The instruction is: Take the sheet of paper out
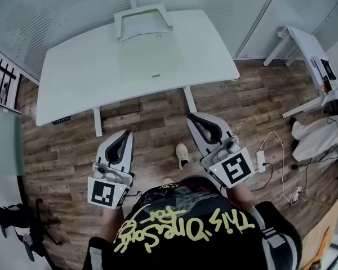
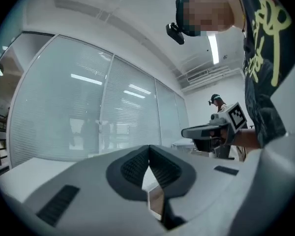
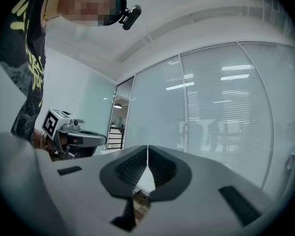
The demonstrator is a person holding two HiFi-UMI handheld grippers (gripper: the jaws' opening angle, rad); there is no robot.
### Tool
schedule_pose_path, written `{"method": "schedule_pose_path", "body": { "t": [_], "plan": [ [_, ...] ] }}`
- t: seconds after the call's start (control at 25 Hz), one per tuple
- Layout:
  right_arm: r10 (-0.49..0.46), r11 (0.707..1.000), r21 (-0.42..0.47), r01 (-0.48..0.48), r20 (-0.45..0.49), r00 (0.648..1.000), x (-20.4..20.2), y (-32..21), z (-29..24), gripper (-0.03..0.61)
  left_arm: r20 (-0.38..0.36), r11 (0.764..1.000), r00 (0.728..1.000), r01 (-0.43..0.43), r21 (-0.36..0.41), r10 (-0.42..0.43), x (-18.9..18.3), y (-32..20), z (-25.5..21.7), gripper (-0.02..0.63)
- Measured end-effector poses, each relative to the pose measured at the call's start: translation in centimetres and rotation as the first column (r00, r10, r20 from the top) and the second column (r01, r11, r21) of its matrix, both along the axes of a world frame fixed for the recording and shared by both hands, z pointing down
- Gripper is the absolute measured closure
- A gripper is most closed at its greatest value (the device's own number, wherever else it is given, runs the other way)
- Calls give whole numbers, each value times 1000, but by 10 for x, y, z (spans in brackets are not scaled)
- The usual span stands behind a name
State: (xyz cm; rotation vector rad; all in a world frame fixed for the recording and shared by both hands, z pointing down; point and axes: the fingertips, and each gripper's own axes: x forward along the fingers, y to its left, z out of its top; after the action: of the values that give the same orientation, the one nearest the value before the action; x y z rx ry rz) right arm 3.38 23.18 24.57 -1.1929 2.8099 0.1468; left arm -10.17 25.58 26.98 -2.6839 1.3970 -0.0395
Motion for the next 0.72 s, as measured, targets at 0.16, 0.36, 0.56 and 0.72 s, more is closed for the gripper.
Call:
{"method": "schedule_pose_path", "body": {
  "t": [0.16, 0.36, 0.56, 0.72],
  "plan": [
    [-13, 1000, 5, 13, 3, 1000, 5, -20, -5, 569, -5, 1000, 1000, 9, 8, -9, 7, -18, -6, 607],
    [-39, 999, 17, 39, -2, 999, 8, -47, -7, 569, -8, 999, 999, 42, -34, -42, 11, -40, -6, 607],
    [-72, 997, 24, 72, 7, 997, 11, -76, -10, 569, -15, 996, 997, 78, -40, -78, 16, -67, -9, 607],
    [-91, 996, 14, 91, 4, 996, 19, -98, -9, 569, -15, 995, 996, 90, -35, -91, 24, -88, -12, 607]
  ]
}}
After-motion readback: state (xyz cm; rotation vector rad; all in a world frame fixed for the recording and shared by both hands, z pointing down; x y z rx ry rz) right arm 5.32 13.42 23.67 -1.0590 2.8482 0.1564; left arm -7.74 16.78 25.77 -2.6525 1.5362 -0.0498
